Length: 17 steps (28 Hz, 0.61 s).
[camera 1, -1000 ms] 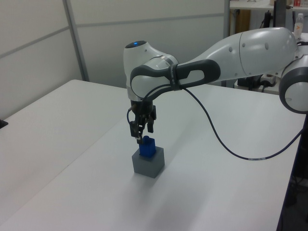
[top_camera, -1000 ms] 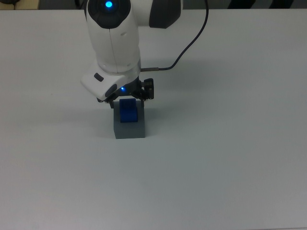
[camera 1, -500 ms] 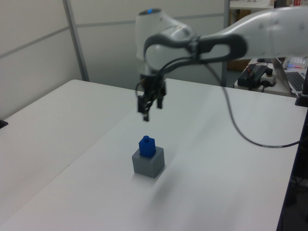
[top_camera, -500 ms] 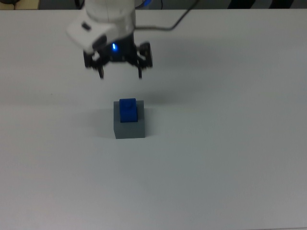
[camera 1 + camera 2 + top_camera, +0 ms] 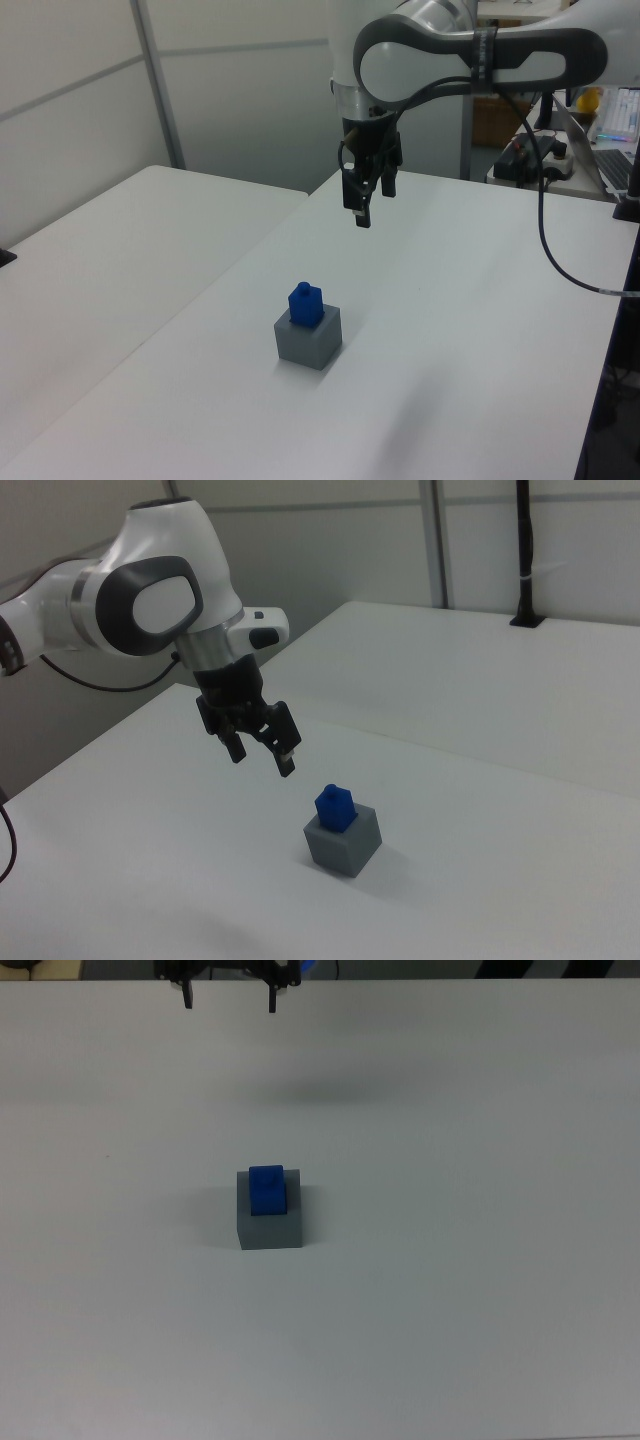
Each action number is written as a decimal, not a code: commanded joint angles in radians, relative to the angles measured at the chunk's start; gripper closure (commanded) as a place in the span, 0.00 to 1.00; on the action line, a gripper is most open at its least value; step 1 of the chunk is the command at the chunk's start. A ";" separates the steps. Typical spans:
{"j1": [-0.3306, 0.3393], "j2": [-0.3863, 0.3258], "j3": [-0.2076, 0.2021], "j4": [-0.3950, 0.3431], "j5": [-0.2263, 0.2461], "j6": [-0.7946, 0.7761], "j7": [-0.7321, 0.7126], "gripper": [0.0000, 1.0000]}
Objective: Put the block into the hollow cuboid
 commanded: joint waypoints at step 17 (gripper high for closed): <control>-0.005 -0.021 -0.008 -0.024 0.000 -0.004 -0.030 0.00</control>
